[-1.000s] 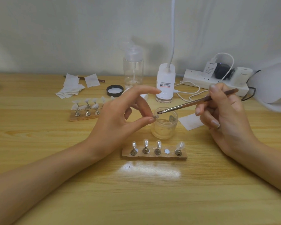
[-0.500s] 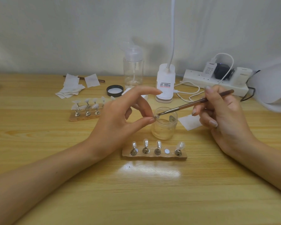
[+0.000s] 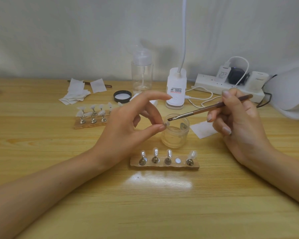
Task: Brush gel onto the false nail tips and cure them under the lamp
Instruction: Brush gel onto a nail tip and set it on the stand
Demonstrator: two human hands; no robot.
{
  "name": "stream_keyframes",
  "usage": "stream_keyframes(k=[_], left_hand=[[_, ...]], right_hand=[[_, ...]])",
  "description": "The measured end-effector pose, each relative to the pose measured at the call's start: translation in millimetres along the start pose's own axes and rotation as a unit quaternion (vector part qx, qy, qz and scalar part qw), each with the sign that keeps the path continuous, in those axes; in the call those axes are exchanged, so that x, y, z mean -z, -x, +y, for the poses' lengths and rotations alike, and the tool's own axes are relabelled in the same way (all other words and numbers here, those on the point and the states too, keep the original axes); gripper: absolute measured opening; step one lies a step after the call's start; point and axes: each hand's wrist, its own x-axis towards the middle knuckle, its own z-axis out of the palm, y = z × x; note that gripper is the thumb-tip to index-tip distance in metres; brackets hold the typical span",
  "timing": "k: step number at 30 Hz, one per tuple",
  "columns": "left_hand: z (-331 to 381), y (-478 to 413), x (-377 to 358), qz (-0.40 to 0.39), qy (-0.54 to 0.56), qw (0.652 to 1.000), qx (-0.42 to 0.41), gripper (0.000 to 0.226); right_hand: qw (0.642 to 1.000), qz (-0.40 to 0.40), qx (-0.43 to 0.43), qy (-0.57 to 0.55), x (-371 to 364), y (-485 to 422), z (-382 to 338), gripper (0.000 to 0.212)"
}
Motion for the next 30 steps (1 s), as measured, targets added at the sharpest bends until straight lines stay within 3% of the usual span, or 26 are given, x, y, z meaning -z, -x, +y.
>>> stream_keyframes(k=[7, 13, 19, 26, 30], left_hand=[[-0.8, 0.1, 0.5, -0.002, 0.005, 1.0, 0.006, 0.046], [-0.2, 0.1, 0.8, -0.005, 0.008, 1.0, 0.008, 0.046], [-1.0, -0.2, 1.0, -0.006, 0.025, 0.999, 0.023, 0.047], [9.1, -2.6, 9.4, 0.037, 0.133, 0.986, 0.092, 0.055], [30.8, -3.3, 10.9, 0.007, 0.147, 0.988, 0.054, 0.064]], right_hand=[[0.999, 0.026, -0.005, 0.022, 2.3, -0.7, 1.7, 0.027], [1.0, -0.013, 0.016, 0.014, -0.7, 0.5, 0.8, 0.024], [0.999, 0.019, 0.007, 0.04, 2.9, -1.1, 2.1, 0.025], [0.998, 0.059, -0.007, 0.002, 7.0, -1.5, 0.9, 0.027], [0.998, 0.067, -0.021, -0.004, 6.8, -2.5, 1.2, 0.027]])
